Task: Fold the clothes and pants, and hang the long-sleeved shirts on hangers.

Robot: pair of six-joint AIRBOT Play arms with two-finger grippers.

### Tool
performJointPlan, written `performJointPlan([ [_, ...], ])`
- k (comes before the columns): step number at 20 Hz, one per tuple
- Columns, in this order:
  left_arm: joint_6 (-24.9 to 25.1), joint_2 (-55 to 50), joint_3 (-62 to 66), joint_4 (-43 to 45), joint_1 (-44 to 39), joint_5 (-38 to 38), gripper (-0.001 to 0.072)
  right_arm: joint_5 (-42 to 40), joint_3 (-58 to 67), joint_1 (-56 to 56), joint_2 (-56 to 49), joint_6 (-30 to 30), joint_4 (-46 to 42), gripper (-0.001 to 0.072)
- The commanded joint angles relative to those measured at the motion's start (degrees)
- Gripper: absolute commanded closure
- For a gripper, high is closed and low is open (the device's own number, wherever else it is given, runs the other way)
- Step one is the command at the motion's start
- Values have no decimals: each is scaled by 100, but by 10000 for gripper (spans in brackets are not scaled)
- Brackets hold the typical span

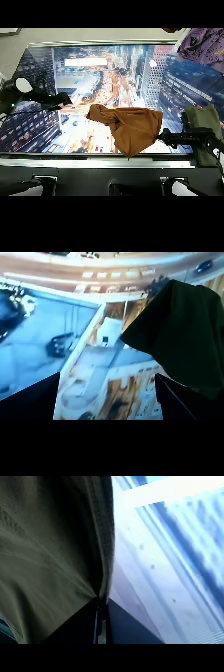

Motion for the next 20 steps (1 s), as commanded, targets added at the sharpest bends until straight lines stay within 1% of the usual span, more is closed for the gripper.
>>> performJointPlan([
  [1,809,-372,-133,-1099,59,424,35,-9,-2,-2,-74,-195,50,685],
  [4,1617,-903,-313,-2127,57,647,35,-118,0,-2,28,-186,46,685],
  [5,1847,-1099,-343,-2409,48,678,36,-177,0,-2,87,-188,46,685],
  [6,1965,-1274,-345,-2542,46,699,36,-210,0,-2,142,-188,44,685],
  [10,2020,-1705,-345,-2603,50,881,38,-225,0,-2,365,-166,35,685],
  [13,2149,-1779,-354,-2594,98,938,38,-229,0,-2,420,-122,22,684],
  [16,2149,-1840,-354,-2564,118,920,49,-240,0,-2,417,-122,24,684],
  [17,2149,-1871,-354,-2557,116,920,86,-243,0,-2,417,-122,24,684],
  [18,2149,-1906,-354,-2559,116,920,163,-249,0,-2,417,-120,22,684],
  [19,2146,-1950,-354,-2559,116,918,219,-267,0,-2,420,-122,22,684],
  [20,2146,-2000,-354,-2564,107,892,219,-289,0,-2,417,-122,24,684],
])
